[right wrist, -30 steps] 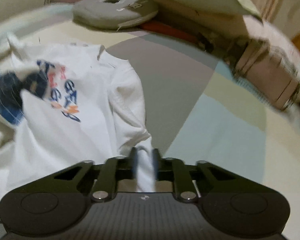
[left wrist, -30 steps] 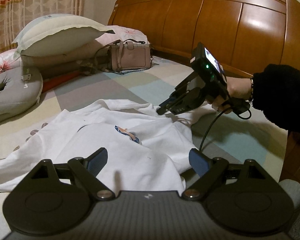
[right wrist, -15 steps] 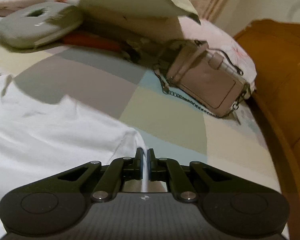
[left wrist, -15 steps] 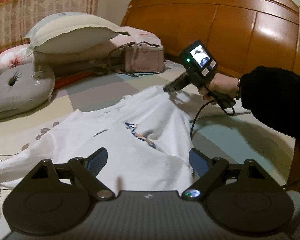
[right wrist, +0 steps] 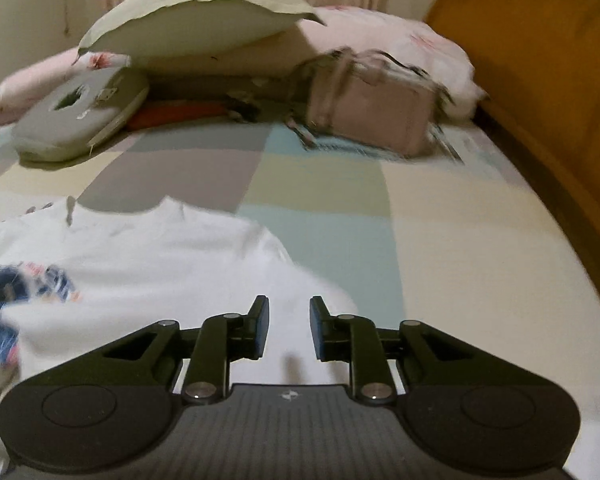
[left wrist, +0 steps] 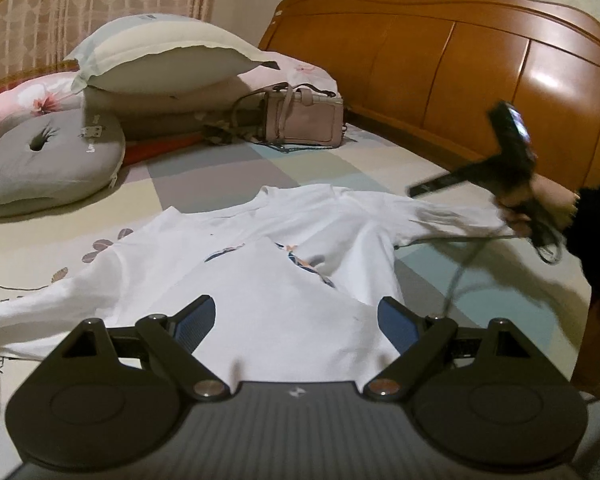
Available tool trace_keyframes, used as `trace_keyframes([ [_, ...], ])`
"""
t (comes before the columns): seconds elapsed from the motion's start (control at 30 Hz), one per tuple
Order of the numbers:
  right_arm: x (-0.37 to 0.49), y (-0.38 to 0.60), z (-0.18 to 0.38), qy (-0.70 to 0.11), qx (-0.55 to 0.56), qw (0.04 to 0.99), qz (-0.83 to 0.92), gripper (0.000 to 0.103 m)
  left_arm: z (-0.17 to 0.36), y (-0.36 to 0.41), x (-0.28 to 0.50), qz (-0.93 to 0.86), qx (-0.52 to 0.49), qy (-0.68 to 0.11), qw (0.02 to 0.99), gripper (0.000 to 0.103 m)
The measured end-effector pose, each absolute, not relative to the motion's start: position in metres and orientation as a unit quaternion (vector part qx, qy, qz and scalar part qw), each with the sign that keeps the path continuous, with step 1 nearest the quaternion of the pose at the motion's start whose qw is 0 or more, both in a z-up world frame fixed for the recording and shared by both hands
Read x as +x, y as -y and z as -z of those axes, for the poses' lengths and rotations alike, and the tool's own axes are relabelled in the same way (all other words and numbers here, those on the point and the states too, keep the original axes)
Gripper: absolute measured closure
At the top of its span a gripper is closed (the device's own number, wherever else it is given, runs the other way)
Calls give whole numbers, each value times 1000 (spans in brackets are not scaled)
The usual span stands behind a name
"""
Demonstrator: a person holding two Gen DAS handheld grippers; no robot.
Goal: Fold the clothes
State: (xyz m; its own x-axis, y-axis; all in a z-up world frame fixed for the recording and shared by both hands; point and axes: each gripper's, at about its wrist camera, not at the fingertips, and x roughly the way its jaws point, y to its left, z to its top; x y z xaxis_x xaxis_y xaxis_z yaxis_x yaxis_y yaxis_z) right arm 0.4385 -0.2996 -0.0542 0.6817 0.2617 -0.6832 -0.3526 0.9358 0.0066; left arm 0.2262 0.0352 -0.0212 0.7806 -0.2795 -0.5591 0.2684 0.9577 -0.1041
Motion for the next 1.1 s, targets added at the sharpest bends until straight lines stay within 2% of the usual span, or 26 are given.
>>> trace_keyframes([
  [0.23, 398, 363, 77, -389, -30, 912, -125, 77, 18, -23, 225, 157, -2, -298, 942, 15],
  [0.4, 422, 390, 63, -346, -4, 932, -102, 77, 14, -6, 227, 164, 9, -300, 940, 15],
  [0.6, 462, 397, 78, -382, -19, 918, -99, 78, 15, 15, 231, 177, 24, -307, 935, 15],
  [0.7, 445, 389, 94, -410, -43, 902, -126, 78, 17, 20, 234, 181, 27, -311, 932, 15],
  [0.77, 422, 382, 98, -400, -71, 904, -134, 78, 19, 23, 236, 182, 31, -315, 931, 15],
  [0.93, 408, 378, 82, -403, -111, 893, -167, 77, 20, 37, 241, 194, 34, -318, 928, 15],
  [1.0, 416, 385, 73, -384, -112, 902, -166, 75, 20, 44, 241, 202, 36, -318, 926, 15],
  [1.1, 436, 398, 69, -363, -85, 914, -162, 59, 24, 55, 242, 213, 38, -326, 921, 15],
])
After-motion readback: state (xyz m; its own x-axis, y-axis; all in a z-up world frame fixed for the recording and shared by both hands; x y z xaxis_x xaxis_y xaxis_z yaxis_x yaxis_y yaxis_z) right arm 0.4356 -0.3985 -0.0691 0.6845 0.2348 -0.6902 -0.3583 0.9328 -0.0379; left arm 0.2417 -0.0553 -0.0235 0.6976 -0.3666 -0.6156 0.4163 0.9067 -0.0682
